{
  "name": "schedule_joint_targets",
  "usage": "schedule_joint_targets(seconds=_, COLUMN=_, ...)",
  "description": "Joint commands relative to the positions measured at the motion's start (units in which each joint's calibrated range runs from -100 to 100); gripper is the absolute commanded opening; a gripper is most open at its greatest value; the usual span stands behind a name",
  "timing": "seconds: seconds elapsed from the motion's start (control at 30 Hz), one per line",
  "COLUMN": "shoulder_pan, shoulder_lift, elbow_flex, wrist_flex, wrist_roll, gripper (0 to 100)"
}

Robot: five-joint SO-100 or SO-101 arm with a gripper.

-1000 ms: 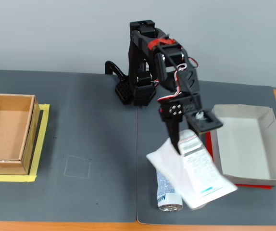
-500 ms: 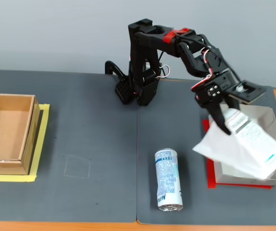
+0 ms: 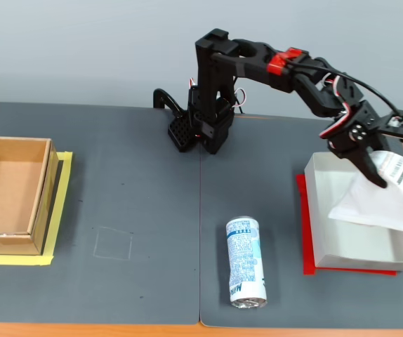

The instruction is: Pick the sandwich and put it in the gray box

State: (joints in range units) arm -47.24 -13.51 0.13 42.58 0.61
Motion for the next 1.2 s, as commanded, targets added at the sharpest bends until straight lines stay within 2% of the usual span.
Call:
schedule_joint_targets(seconds=0.0, shoulder_pan=-1.59, shoulder_lift=1.17, elbow_flex=-3.53, wrist_flex=-3.78, wrist_roll=-0.17, gripper=2)
schedule_joint_targets(seconds=0.4, shoulder_pan=-6.14, shoulder_lift=8.55, elbow_flex=-3.53, wrist_flex=-6.56, wrist_roll=-0.27, gripper=2)
schedule_joint_targets(seconds=1.17, shoulder_pan=-7.11, shoulder_lift=13.89, elbow_flex=-2.53, wrist_flex=-6.39, wrist_roll=-0.06, gripper=2)
